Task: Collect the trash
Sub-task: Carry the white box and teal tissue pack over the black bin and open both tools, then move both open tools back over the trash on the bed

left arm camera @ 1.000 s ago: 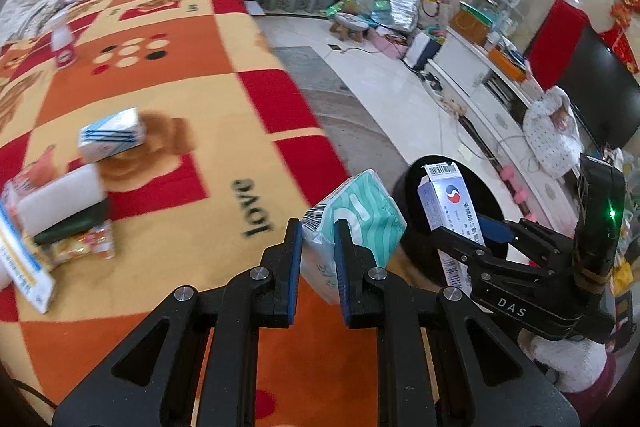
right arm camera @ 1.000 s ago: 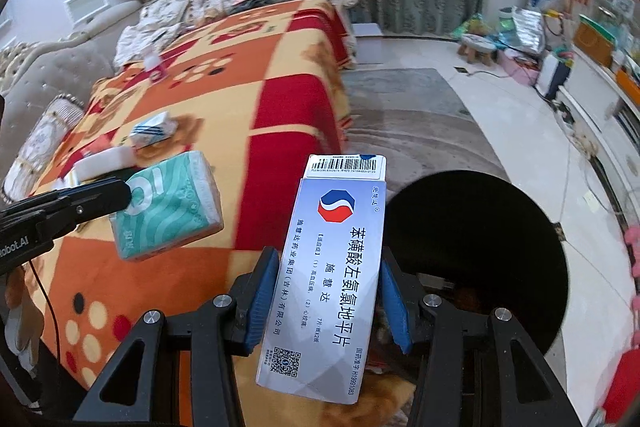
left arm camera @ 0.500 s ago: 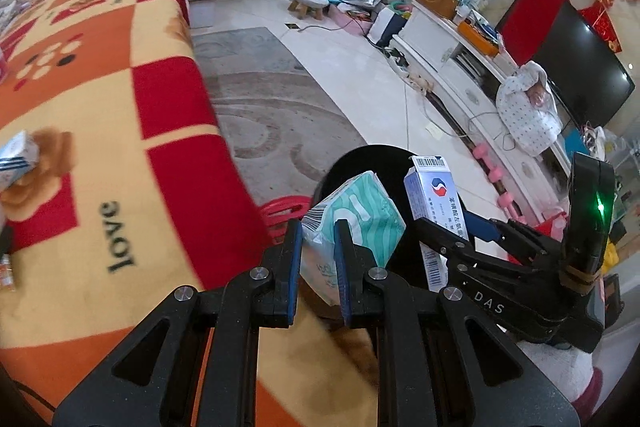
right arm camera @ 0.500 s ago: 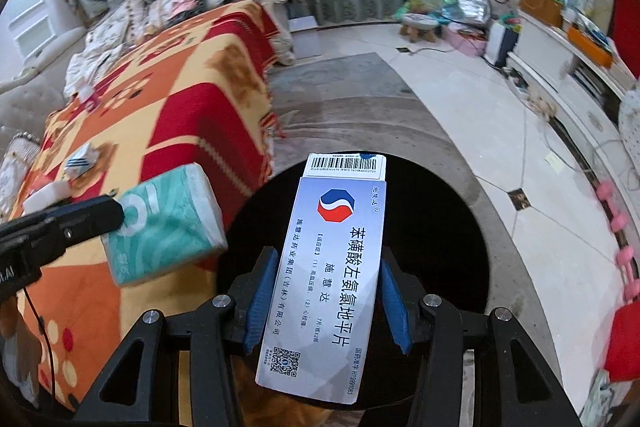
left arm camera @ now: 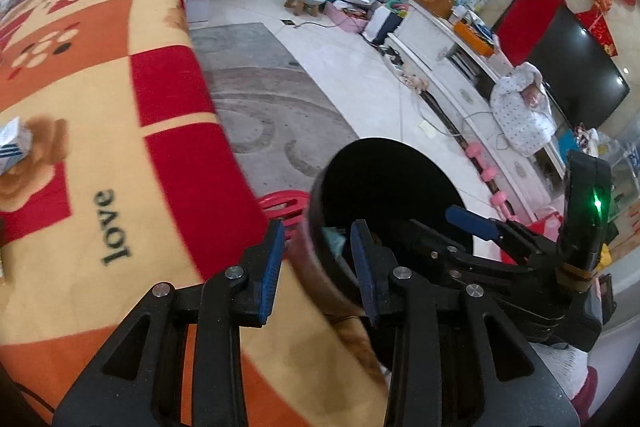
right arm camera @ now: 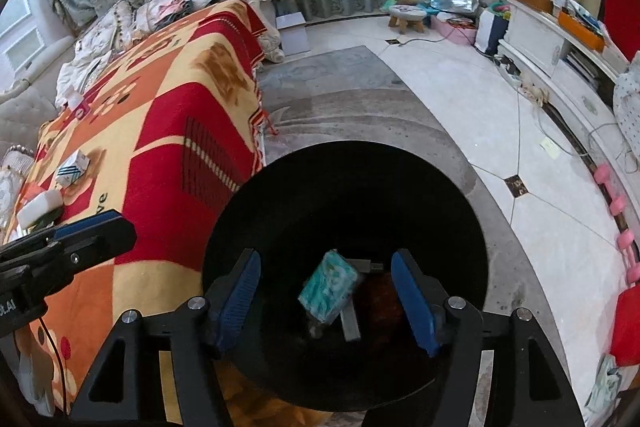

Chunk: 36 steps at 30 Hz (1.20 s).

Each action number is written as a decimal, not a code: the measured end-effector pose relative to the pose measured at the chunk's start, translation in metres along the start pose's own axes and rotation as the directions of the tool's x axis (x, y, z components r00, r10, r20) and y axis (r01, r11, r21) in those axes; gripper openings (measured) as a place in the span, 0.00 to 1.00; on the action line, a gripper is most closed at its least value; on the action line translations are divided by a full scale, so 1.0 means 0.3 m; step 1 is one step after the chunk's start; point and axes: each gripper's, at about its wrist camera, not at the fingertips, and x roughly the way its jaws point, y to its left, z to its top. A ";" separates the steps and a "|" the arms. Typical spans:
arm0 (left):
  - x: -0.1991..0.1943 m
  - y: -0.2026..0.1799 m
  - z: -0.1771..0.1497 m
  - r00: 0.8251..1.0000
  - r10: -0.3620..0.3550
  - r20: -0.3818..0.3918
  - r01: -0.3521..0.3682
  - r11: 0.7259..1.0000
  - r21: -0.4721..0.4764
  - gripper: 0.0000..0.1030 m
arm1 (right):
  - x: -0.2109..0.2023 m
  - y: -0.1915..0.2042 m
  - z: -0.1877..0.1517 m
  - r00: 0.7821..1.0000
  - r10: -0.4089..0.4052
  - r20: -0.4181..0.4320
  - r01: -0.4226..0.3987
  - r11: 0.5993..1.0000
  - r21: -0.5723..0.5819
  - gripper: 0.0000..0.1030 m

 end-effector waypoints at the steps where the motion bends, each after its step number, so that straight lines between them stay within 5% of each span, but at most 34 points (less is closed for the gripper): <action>1: -0.006 0.013 0.001 1.000 0.012 0.002 -0.012 1.000 -0.001 0.31 | 0.001 0.011 -0.002 1.000 0.003 0.001 -0.003 1.000 -0.006 0.64; 16: -0.197 0.257 -0.119 0.978 0.196 0.070 -0.190 0.978 -0.086 0.31 | -0.013 0.262 -0.006 0.998 0.064 0.009 -0.063 0.990 -0.130 0.64; 36: -0.488 0.701 -0.324 0.899 0.434 0.061 -0.396 0.864 -0.311 0.31 | 0.056 0.751 -0.059 0.973 0.212 -0.092 -0.231 0.913 -0.336 0.67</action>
